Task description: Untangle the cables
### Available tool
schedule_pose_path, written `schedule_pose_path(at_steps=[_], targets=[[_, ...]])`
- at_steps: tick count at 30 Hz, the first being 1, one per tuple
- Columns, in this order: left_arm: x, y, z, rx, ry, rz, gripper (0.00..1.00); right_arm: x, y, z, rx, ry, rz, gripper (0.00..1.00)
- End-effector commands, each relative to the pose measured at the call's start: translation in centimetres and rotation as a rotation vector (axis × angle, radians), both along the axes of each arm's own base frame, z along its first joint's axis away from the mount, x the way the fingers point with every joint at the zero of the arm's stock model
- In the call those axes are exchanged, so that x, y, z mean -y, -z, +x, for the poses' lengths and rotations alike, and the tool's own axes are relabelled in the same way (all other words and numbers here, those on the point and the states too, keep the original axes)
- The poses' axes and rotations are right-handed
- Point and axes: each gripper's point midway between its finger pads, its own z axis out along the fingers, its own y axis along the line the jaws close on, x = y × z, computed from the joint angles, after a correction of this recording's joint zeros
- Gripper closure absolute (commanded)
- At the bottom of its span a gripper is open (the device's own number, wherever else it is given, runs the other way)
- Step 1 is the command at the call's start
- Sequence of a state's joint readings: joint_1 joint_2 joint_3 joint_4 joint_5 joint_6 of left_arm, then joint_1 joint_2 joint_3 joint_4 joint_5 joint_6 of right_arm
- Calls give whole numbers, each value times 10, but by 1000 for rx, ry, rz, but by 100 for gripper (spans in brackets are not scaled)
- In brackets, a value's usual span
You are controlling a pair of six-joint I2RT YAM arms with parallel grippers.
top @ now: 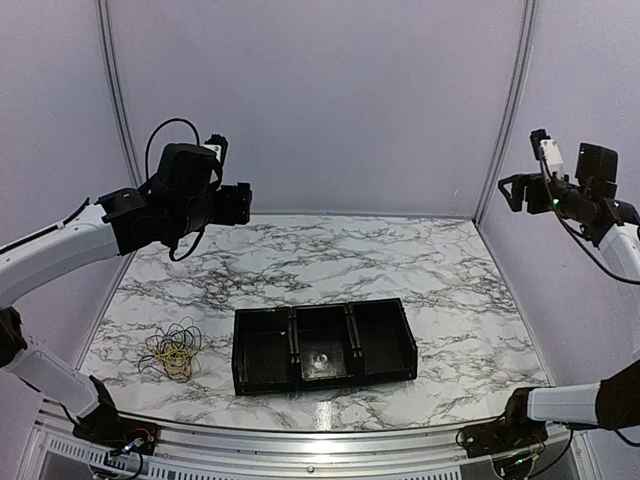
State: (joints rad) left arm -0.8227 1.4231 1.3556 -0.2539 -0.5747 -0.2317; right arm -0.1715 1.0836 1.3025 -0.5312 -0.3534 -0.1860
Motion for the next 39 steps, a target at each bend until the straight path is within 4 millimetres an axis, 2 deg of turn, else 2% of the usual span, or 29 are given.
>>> schedule_pose_path(at_steps=[1, 4, 6, 11, 17, 22, 25, 29, 39], targets=[[-41, 19, 2, -95, -37, -19, 17, -1, 30, 12, -69, 38, -31, 1], [-72, 46, 0, -195, -83, -23, 26, -10, 55, 17, -121, 5, -56, 1], [-92, 64, -4, -263, -119, -27, 31, -25, 72, 16, -157, -70, -73, 1], [-129, 104, -24, -423, -203, -72, 37, -87, 109, -1, -227, -377, -126, 4], [-148, 150, -57, -605, -261, -122, 39, -153, 137, -33, -248, -654, -170, 6], [-156, 183, -85, -727, -289, -113, 40, -194, 151, -64, -260, -833, -185, 7], [-152, 198, -99, -794, -277, -108, 43, -207, 155, -75, -265, -896, -195, 7], [-142, 212, -110, -877, -251, -105, 47, -216, 156, -82, -258, -932, -193, 7], [-131, 234, -112, -974, -330, -121, 56, -222, 151, -81, -244, -945, -182, 7]])
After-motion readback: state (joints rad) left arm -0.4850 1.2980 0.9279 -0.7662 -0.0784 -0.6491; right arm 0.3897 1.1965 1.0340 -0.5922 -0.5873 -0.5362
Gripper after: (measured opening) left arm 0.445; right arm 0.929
